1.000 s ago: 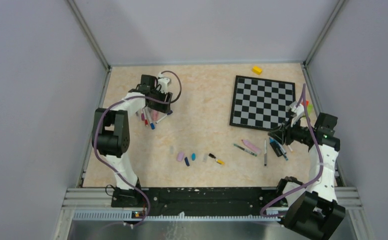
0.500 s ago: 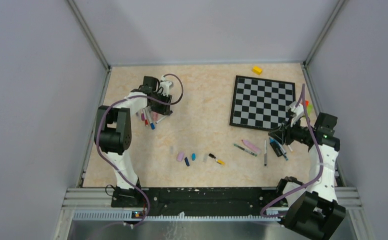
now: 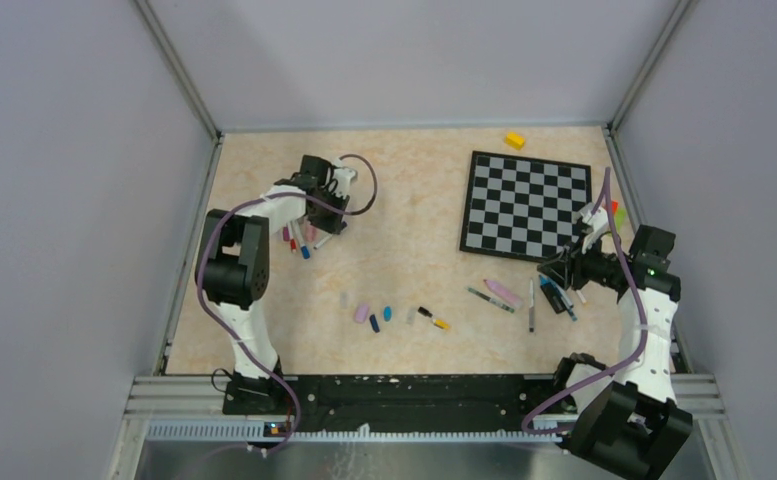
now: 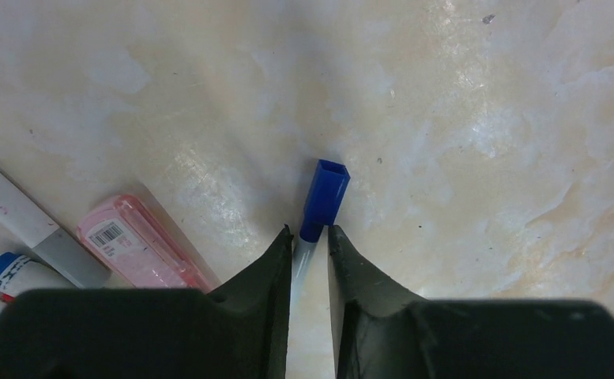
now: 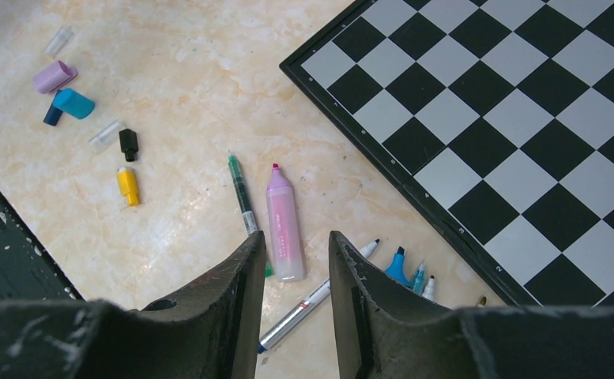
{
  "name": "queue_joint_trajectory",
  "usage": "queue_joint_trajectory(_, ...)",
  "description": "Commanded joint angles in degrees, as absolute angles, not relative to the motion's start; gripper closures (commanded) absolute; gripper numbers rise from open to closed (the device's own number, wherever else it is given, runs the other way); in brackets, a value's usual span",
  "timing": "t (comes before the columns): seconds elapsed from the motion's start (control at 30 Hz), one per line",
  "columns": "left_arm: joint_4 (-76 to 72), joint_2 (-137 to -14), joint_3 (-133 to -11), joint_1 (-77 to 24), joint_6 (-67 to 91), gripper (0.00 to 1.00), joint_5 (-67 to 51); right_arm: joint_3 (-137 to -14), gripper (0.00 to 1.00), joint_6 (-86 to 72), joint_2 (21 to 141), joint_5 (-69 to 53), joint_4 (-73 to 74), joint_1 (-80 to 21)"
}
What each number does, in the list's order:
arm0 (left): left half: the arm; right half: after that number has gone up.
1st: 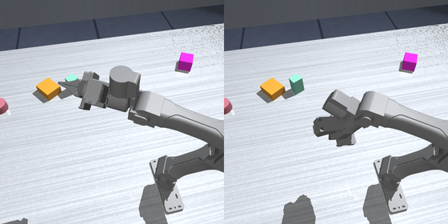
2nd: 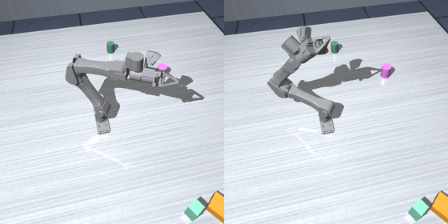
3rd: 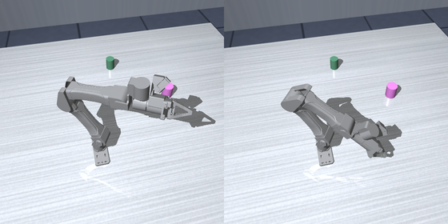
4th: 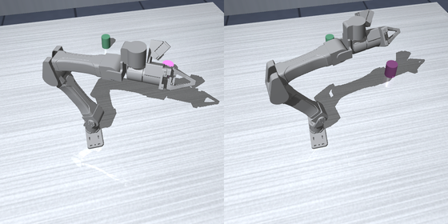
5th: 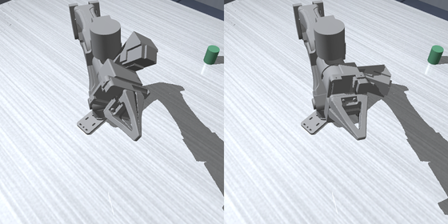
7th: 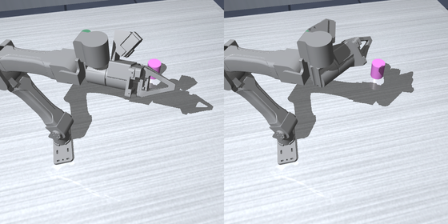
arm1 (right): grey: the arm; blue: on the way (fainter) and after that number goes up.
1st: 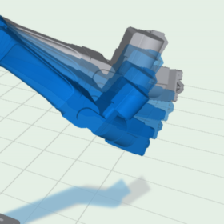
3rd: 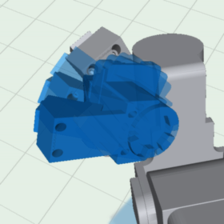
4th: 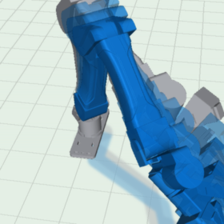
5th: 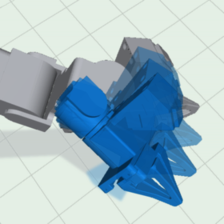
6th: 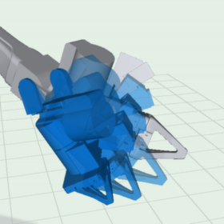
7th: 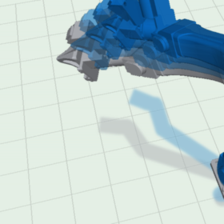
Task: Open the pen caps
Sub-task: Pick up the pen from the center of the board.
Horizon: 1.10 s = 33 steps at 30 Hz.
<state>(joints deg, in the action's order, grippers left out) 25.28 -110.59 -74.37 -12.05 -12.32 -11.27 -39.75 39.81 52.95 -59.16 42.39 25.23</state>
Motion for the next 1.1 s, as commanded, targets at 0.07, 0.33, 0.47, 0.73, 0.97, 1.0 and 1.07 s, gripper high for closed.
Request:
queue_joint_trajectory(0.07, 26.8, -113.0, -76.3, -12.7, -13.0, 0.82, -9.4, -39.6, 0.66, 39.7, 52.7, -59.6, 40.8, 24.6)
queue_joint_trajectory(0.33, 26.1, -111.4, -78.9, -12.9, -9.9, 1.00, -11.0, -39.8, 0.66, 41.2, 52.6, -60.6, 41.7, 24.6)
queue_joint_trajectory(0.47, 21.5, -104.9, -76.4, -12.9, -6.8, 1.00, -13.3, -40.1, 0.66, 45.5, 51.9, -64.5, 44.9, 24.4)
queue_joint_trajectory(0.73, 3.3, -84.3, -61.1, -12.8, 4.8, 1.00, -30.5, -39.9, 0.63, 50.7, 51.4, -68.3, 47.9, 22.8)
queue_joint_trajectory(0.97, -29.0, -71.0, -39.8, -17.4, 31.3, 1.00, -41.9, -40.1, 0.58, 51.0, 52.9, -74.0, 48.6, 18.9)
queue_joint_trajectory(1.0, -33.1, -69.5, -37.2, -21.1, 33.9, 1.00, -40.0, -40.2, 0.58, 50.7, 53.4, -75.0, 48.7, 18.4)
queue_joint_trajectory(1.07, -40.9, -67.3, -32.4, -27.6, 37.9, 1.00, -34.0, -40.3, 0.58, 49.7, 54.5, -77.8, 48.5, 17.4)
